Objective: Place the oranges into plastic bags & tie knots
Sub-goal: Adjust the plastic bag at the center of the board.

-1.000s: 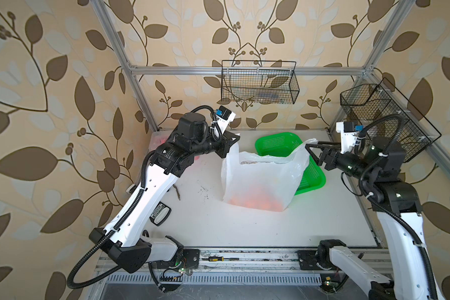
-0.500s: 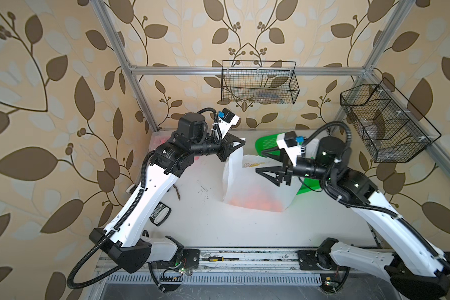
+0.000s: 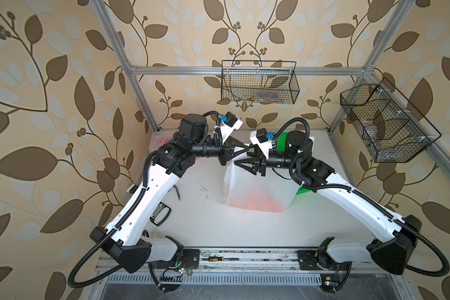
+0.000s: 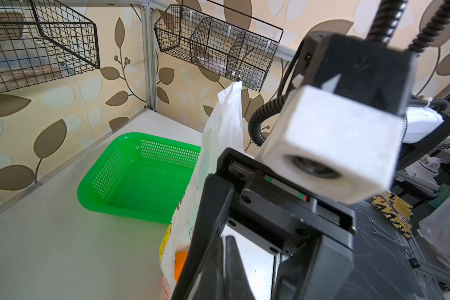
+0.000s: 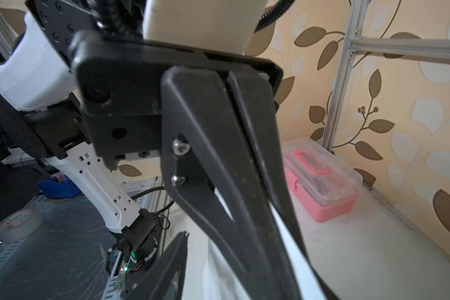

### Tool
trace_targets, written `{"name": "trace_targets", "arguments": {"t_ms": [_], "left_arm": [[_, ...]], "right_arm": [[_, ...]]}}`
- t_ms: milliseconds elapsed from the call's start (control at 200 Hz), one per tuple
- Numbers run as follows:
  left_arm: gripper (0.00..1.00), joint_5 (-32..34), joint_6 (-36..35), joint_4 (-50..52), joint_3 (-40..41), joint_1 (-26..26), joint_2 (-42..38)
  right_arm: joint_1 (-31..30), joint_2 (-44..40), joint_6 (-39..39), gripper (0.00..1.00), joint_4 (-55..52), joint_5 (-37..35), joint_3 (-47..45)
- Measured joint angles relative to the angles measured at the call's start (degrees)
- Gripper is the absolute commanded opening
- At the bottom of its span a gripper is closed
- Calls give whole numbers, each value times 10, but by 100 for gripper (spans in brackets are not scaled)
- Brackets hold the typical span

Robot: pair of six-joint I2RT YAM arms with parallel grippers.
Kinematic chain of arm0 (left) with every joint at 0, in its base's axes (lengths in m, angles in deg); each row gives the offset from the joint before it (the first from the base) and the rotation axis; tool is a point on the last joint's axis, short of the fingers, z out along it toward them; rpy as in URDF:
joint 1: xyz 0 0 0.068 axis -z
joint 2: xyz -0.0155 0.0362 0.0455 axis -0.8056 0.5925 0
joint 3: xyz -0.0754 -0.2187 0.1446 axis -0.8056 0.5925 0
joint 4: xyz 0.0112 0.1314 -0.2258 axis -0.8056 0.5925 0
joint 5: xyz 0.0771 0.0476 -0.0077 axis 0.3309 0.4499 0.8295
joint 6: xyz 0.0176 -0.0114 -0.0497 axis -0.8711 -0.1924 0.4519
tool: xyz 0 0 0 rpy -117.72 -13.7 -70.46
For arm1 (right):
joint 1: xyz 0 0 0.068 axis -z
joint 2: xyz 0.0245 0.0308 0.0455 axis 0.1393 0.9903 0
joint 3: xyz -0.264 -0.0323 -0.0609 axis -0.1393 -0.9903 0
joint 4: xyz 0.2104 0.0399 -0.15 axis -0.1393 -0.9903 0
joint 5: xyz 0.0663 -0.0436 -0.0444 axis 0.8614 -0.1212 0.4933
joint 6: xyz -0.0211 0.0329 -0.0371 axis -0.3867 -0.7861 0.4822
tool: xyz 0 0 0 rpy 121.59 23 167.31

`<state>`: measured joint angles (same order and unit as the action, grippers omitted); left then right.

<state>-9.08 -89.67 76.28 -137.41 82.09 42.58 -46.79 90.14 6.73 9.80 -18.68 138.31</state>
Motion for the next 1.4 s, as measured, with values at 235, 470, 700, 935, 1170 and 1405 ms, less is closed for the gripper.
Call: {"name": "trace_targets", "arguments": {"t_ms": [235,470,700,935,1170,1405], "left_arm": [[59,2,20,-54,30,-5,-23],[87,27,63,-124,131,-35,-92],[93,37,116,-244,308,-45,-189],[69,9,184,-373,396,-45,-159],[13,-16,204,-430,408,-45,-131],[7,-26,207,-450,415,-45,-132]], "right_arm": [[1,4,-23,0,16,-1,-13],[-1,4,-28,0,25,-1,-13],[-1,4,-40,0,30,-1,-13],[-1,4,-56,4,37,-1,-13],[3,1,-69,46,49,-3,-13],[18,-6,-64,60,61,-6,-12]]}}
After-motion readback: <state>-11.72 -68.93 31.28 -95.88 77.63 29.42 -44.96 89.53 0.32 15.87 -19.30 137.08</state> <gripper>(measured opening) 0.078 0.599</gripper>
